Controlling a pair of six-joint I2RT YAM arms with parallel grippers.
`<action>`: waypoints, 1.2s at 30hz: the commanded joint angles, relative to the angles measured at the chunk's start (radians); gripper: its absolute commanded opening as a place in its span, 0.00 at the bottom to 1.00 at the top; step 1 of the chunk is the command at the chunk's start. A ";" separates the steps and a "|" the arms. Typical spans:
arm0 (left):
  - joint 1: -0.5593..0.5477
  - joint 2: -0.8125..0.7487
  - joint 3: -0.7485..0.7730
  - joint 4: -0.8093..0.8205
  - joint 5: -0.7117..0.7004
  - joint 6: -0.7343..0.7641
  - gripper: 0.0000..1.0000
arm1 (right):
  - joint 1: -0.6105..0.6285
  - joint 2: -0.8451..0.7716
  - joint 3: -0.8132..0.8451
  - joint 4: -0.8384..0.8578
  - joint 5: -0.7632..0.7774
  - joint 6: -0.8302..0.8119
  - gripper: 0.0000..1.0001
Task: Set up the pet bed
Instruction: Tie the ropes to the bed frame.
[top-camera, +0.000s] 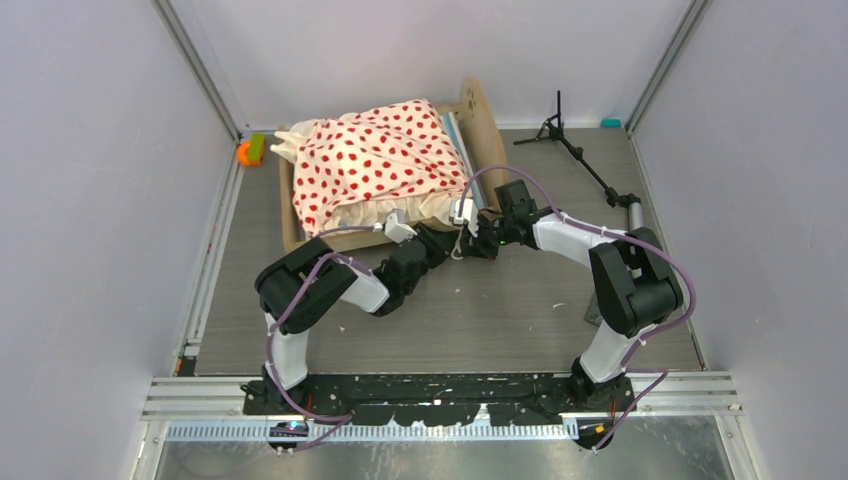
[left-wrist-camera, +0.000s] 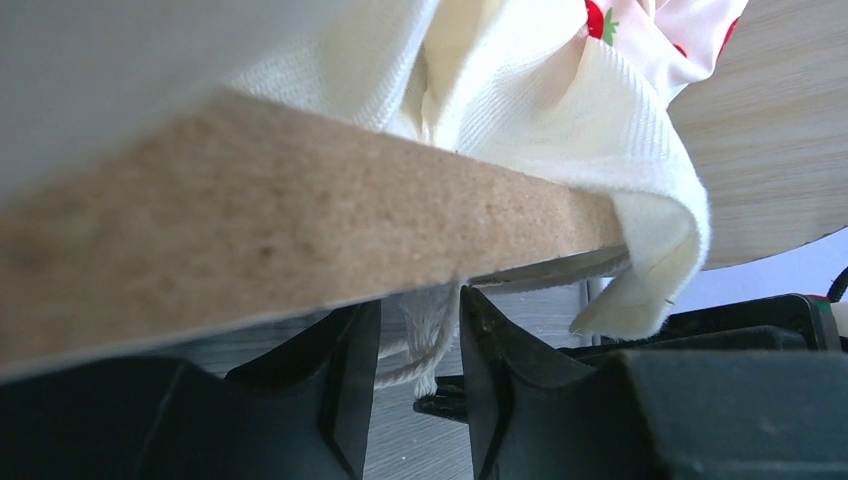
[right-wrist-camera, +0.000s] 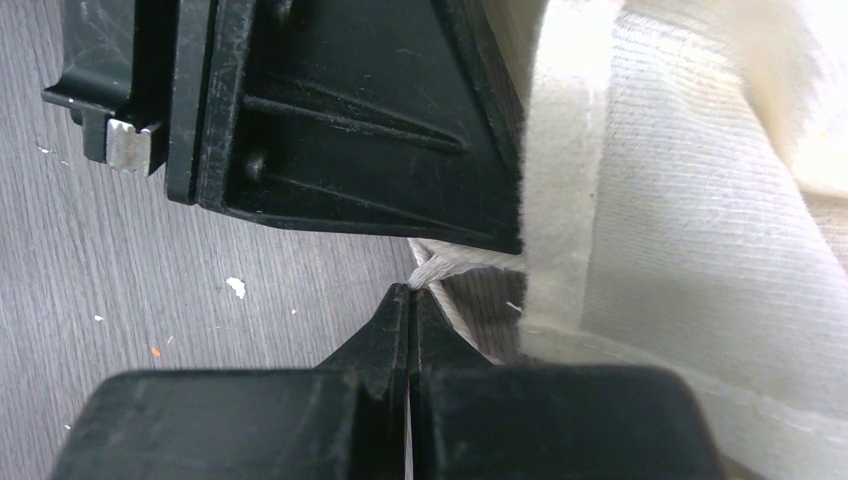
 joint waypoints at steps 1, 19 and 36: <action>0.020 0.028 0.028 -0.051 0.056 -0.029 0.37 | -0.005 -0.001 0.033 0.006 -0.033 -0.014 0.00; 0.019 -0.009 -0.013 -0.040 0.016 -0.034 0.35 | -0.004 0.001 0.047 0.014 0.094 0.055 0.00; 0.020 0.002 -0.003 -0.040 0.021 -0.038 0.38 | -0.004 0.064 0.113 -0.009 0.160 0.049 0.00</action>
